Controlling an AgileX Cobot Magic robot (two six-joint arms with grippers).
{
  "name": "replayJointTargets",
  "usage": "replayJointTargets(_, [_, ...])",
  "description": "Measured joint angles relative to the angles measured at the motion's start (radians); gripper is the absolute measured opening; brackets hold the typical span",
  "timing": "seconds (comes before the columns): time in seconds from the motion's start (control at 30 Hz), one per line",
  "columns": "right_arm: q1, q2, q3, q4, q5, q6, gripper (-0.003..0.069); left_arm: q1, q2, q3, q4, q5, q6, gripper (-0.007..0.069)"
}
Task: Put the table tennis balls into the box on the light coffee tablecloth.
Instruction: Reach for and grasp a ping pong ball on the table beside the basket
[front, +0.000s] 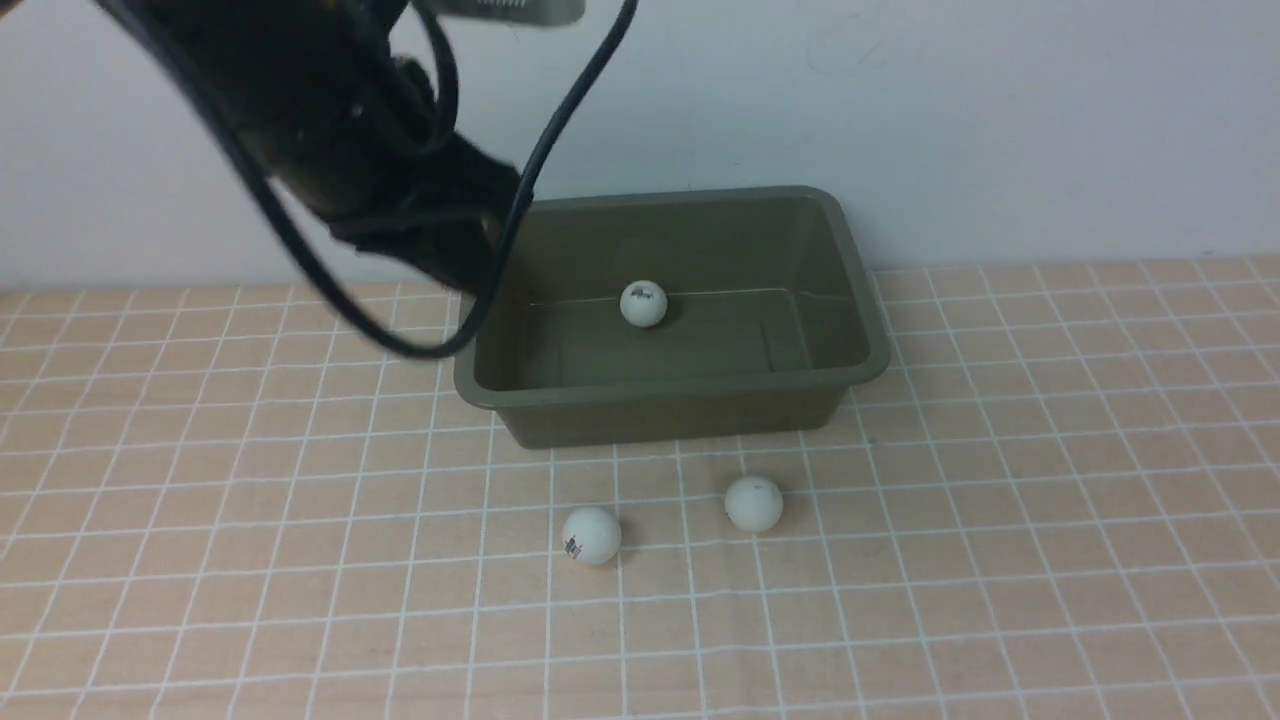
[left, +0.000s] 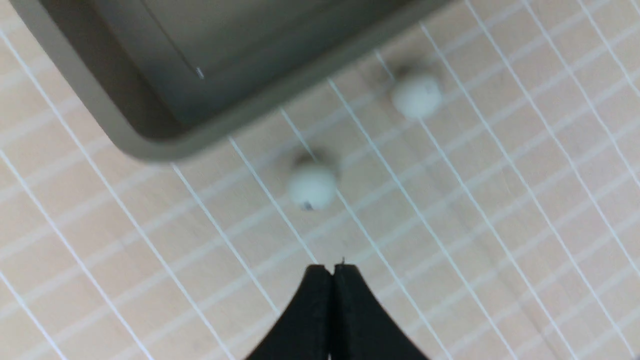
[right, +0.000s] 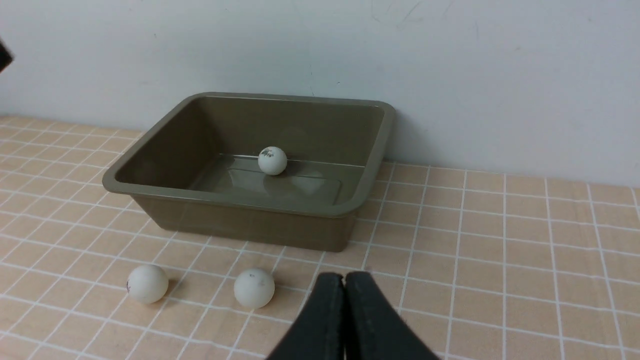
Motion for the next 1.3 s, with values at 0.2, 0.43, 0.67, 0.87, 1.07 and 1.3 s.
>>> replayJointTargets(0.2, [0.000,0.000,0.000,-0.002,0.006,0.000,-0.0015,-0.048,-0.125,0.350,-0.101,-0.073,0.000,-0.0069])
replayJointTargets(0.43, [0.000,0.000,0.000,-0.002,0.006,0.000,-0.0015,-0.129,-0.091,0.446,-0.065,-0.390,0.000,-0.0065])
replayJointTargets(0.67, [0.000,0.000,0.000,-0.002,0.006,0.000,-0.0015,-0.150,0.047,0.428,0.029,-0.469,0.000,0.0015])
replayJointTargets(0.87, [0.000,0.000,0.000,-0.002,0.030,0.000,-0.0015,-0.151,0.104,0.425,0.099,-0.532,0.000,0.0251])
replayJointTargets(1.07, [0.000,0.000,0.000,-0.002,0.049,0.000,-0.0015,-0.151,0.132,0.422,-0.002,-0.603,0.000,0.0458])
replayJointTargets(1.3, [0.000,0.000,0.000,-0.002,0.049,0.000,-0.0015,-0.151,0.206,0.422,-0.049,-0.660,0.000,0.0460])
